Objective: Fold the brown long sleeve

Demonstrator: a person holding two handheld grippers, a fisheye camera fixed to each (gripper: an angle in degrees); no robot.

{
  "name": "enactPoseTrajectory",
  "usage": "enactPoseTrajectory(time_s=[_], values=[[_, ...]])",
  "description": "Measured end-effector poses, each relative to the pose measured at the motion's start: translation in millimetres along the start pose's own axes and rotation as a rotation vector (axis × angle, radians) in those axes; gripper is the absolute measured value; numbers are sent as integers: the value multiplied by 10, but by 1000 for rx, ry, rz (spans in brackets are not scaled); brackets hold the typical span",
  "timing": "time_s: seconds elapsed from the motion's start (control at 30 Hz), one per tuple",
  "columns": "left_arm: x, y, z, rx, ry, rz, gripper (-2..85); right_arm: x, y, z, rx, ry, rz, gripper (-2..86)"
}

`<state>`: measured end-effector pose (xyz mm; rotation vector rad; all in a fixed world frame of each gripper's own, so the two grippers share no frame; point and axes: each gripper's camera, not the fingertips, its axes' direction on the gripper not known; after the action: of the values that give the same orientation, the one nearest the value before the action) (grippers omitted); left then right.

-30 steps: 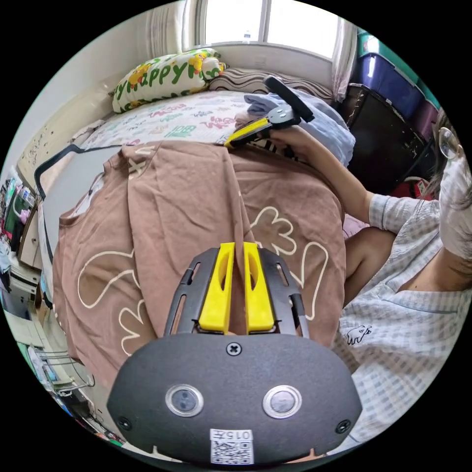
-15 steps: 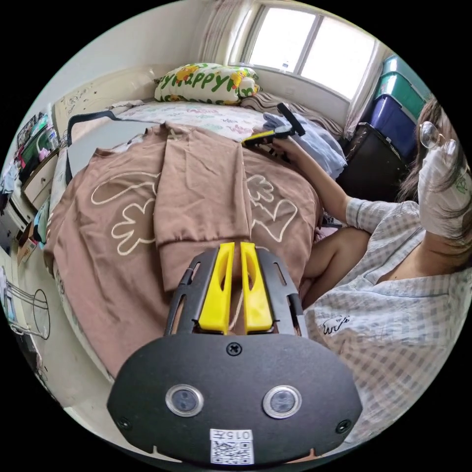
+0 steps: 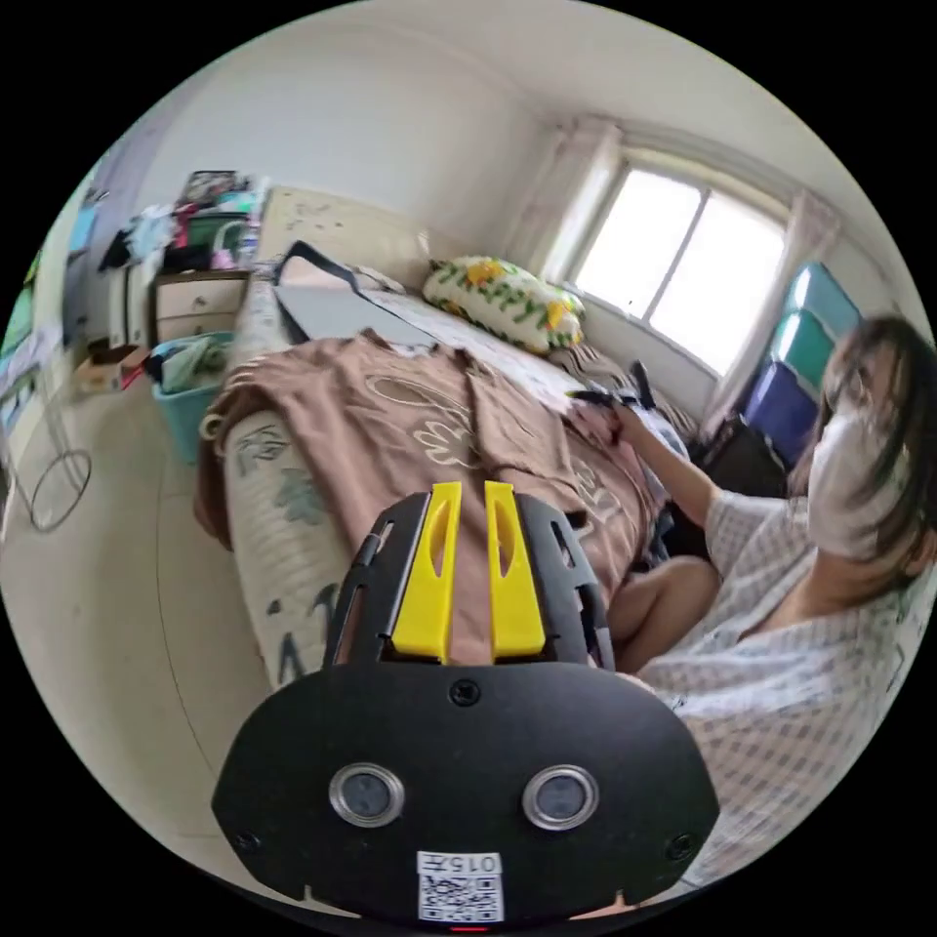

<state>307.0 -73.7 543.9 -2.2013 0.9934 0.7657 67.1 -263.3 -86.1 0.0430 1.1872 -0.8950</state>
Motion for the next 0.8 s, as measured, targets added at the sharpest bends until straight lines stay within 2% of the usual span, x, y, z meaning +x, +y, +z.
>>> enactPoseTrajectory(time_s=[0.1, 0.17, 0.23, 0.33, 0.53, 0.7, 0.8], values=[[-1128, -588, -643, 181, 33, -294, 68, -631, -500, -260, 115, 24, -107, 39], [-1849, -896, -794, 210, 87, -451, 95, -1177, -848, -191, 106, 2, -210, 44], [-2761, -1198, -757, 209, 223, -661, 129, -2035, -1279, 141, 39, -58, -363, 59], [-3618, -1464, -550, 225, 407, -836, 139, -3274, -1698, 840, -120, -105, -577, 82], [-4484, -1907, -326, 302, 529, -994, 182, -5590, -1983, 2274, -386, -125, -973, 128], [-4813, -2076, -161, 364, 635, -1052, 230, -6469, -2228, 2864, -385, -17, -1036, 138], [-4996, -2126, 59, 410, 691, -1108, 235, -6680, -2244, 3225, -536, 64, -1072, 135]])
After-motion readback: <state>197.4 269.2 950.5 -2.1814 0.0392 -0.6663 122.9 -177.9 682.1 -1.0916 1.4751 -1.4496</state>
